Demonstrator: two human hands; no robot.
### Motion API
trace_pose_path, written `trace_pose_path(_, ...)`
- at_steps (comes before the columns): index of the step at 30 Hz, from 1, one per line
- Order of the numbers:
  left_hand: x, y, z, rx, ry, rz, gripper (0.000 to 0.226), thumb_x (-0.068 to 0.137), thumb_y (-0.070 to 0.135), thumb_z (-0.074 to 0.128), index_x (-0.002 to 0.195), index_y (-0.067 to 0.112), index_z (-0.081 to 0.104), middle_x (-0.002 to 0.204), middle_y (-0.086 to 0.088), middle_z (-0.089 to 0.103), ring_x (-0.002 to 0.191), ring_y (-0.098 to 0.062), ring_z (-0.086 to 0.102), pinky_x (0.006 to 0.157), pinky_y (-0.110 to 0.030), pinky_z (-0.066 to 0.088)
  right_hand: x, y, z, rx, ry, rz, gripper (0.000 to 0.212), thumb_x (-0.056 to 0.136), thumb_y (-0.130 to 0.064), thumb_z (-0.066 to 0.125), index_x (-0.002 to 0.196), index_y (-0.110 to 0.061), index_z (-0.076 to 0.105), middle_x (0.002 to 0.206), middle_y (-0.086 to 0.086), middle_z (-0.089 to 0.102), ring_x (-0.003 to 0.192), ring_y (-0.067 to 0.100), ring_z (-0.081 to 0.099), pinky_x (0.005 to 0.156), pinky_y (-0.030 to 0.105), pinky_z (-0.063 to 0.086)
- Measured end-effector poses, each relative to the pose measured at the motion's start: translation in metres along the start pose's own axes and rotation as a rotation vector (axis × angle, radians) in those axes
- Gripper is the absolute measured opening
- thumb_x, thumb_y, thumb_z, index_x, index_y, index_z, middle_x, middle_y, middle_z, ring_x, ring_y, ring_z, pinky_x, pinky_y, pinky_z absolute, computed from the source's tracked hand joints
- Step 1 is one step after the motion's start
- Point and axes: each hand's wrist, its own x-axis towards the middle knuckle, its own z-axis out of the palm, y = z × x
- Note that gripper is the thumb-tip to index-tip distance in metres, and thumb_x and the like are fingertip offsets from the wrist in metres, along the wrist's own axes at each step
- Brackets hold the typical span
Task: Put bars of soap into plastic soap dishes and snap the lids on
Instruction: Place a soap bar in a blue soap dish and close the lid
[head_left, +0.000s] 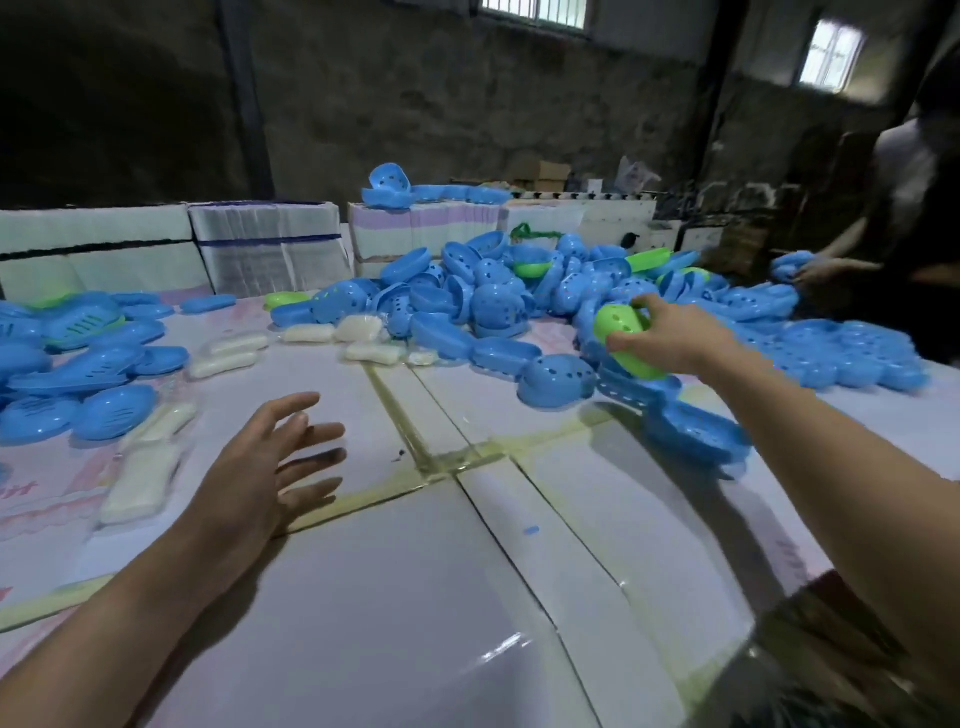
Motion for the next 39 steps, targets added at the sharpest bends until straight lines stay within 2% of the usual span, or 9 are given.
trace_pose_path(6, 0.006, -0.011, -0.006, -0.008, -0.019, 0.035, 0.03, 0.106, 0.027, 0.044, 0.106, 0.034, 0.073, 0.108, -0.009, 0.076, 0.097, -0.031, 0.074, 0.077, -0.044, 0.057, 0.011, 0.091, -0.001, -0.155, -0.164, 0.212, 0.077, 0.074, -0.066, 0.065, 0.133, -0.021, 0.048, 0.131, 0.013, 0.057, 0.113, 0.032, 0.054, 0.089, 0.038, 0.045)
trace_pose_path(9, 0.011, -0.017, -0.011, -0.023, -0.007, 0.061, 0.024, 0.098, 0.034, 0.051, 0.1, 0.037, 0.075, 0.103, -0.009, 0.076, 0.091, -0.029, 0.076, 0.065, -0.035, 0.063, 0.006, 0.114, 0.018, -0.303, -0.182, 0.194, 0.073, 0.076, -0.074, 0.054, 0.137, -0.034, 0.046, 0.141, 0.009, 0.049, 0.128, 0.034, 0.041, 0.105, 0.045, 0.037)
trace_pose_path(11, 0.013, -0.02, -0.014, -0.026, 0.001, 0.077, 0.026, 0.087, 0.042, 0.055, 0.103, 0.036, 0.075, 0.104, -0.009, 0.076, 0.091, -0.029, 0.076, 0.062, -0.033, 0.063, 0.002, 0.122, 0.025, -0.313, -0.166, 0.236, 0.078, 0.073, -0.082, 0.049, 0.142, -0.046, 0.038, 0.149, 0.007, 0.037, 0.137, 0.037, 0.027, 0.107, 0.052, 0.031)
trace_pose_path(14, 0.012, -0.021, -0.018, -0.006, -0.013, 0.075, 0.033, 0.082, 0.048, 0.058, 0.107, 0.035, 0.074, 0.105, -0.01, 0.076, 0.091, -0.029, 0.076, 0.062, -0.034, 0.063, 0.001, 0.127, 0.029, -0.317, -0.135, 0.247, 0.08, 0.074, -0.083, 0.049, 0.145, -0.051, 0.031, 0.149, 0.009, 0.034, 0.137, 0.038, 0.025, 0.108, 0.053, 0.028)
trace_pose_path(17, 0.012, -0.021, -0.02, -0.003, -0.02, 0.064, 0.042, 0.075, 0.055, 0.07, 0.111, 0.032, 0.073, 0.104, -0.01, 0.076, 0.09, -0.029, 0.077, 0.063, -0.037, 0.063, 0.003, 0.128, 0.032, -0.349, -0.066, 0.259, 0.066, 0.084, -0.07, 0.052, 0.144, -0.047, 0.036, 0.146, 0.012, 0.035, 0.137, 0.04, 0.025, 0.109, 0.054, 0.025)
trace_pose_path(20, 0.014, -0.021, -0.02, -0.001, 0.0, 0.052, 0.025, 0.093, 0.041, 0.055, 0.107, 0.032, 0.074, 0.1, -0.009, 0.077, 0.087, -0.029, 0.077, 0.061, -0.037, 0.063, 0.007, 0.128, 0.033, -0.389, -0.041, 0.307, 0.052, 0.091, -0.052, 0.054, 0.141, -0.041, 0.043, 0.148, 0.014, 0.033, 0.14, 0.041, 0.022, 0.113, 0.054, 0.023)
trace_pose_path(25, 0.02, -0.024, -0.019, 0.033, 0.02, 0.002, 0.032, 0.104, 0.031, 0.044, 0.101, 0.034, 0.076, 0.093, -0.005, 0.078, 0.08, -0.026, 0.077, 0.057, -0.034, 0.063, 0.016, 0.121, 0.031, -0.387, 0.027, 0.311, 0.037, 0.093, -0.035, 0.051, 0.13, -0.028, 0.054, 0.139, 0.013, 0.039, 0.134, 0.04, 0.028, 0.106, 0.052, 0.029)
trace_pose_path(33, 0.015, -0.02, -0.013, -0.038, 0.046, -0.037, 0.031, 0.1, 0.036, 0.046, 0.101, 0.028, 0.076, 0.097, -0.006, 0.076, 0.082, -0.023, 0.077, 0.06, -0.036, 0.064, 0.027, 0.025, 0.027, 0.037, 0.287, 0.032, 0.037, 0.093, -0.035, 0.051, 0.127, -0.022, 0.058, 0.128, 0.011, 0.053, 0.123, 0.034, 0.042, 0.087, 0.043, 0.044)
trace_pose_path(39, 0.001, -0.003, 0.002, -0.059, 0.084, -0.042, 0.033, 0.105, 0.026, 0.046, 0.092, 0.022, 0.076, 0.089, -0.005, 0.075, 0.078, -0.024, 0.074, 0.061, -0.038, 0.06, -0.017, -0.108, 0.043, 0.533, 0.266, -0.218, 0.026, 0.087, -0.029, 0.058, 0.11, -0.024, 0.069, 0.099, 0.0, 0.064, 0.095, 0.02, 0.059, 0.078, 0.032, 0.048)
